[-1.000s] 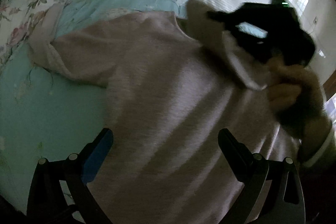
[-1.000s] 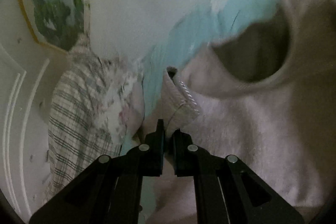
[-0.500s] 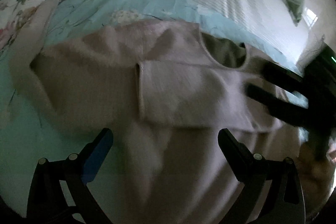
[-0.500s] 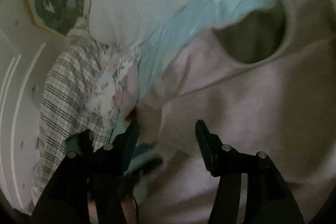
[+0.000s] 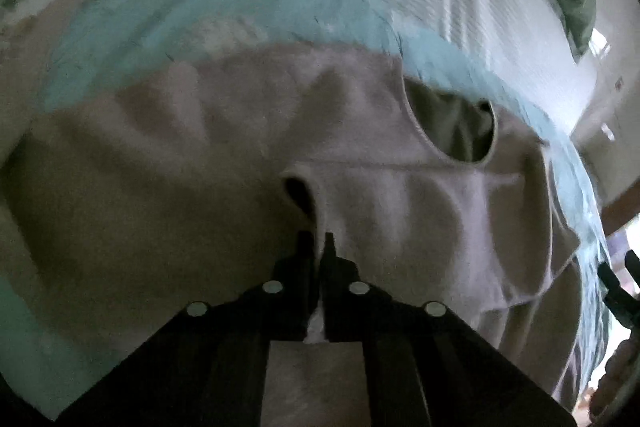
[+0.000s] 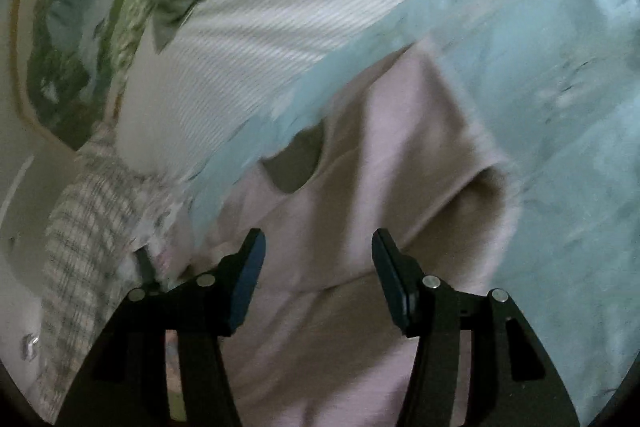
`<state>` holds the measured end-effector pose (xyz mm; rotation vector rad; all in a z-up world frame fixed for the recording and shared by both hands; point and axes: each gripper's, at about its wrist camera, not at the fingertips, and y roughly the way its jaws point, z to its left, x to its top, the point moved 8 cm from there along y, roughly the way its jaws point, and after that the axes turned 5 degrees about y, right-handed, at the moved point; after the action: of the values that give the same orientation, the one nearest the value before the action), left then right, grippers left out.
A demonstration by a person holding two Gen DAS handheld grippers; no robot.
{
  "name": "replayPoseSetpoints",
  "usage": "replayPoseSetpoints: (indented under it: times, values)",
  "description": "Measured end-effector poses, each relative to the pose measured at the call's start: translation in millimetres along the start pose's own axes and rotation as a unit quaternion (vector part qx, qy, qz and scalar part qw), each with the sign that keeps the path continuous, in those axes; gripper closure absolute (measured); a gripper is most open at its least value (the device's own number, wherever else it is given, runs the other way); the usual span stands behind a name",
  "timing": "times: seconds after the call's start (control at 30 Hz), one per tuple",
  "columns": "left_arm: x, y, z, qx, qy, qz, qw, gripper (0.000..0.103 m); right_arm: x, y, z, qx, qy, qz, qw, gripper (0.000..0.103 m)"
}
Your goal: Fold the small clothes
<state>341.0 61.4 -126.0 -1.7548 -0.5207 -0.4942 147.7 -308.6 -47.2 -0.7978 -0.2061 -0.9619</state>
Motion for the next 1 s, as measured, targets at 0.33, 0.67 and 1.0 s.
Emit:
replayPoseSetpoints:
  times: [0.33, 0.67, 1.0]
  values:
    - [-12.6, -18.0, 42.0, 0.02, -0.038, -0.011, 0.999, 0.101, 67.7, 50.4, -50.3, -0.091, -0.054, 0.019, 0.994, 0.046]
    - [-13.3, -20.3, 34.4, 0.035, -0.014, -0.011, 0.9992, 0.1, 96.7, 106.1, -68.1, -0.101, -0.081, 0.05, 0.99, 0.096]
    - [-9.0, -10.9, 5.3, 0.043, 0.022, -0.011, 0.9988, 0.1, 96.7, 98.4, -87.5, -0.189, -0.106, 0.034, 0.976, 0.095]
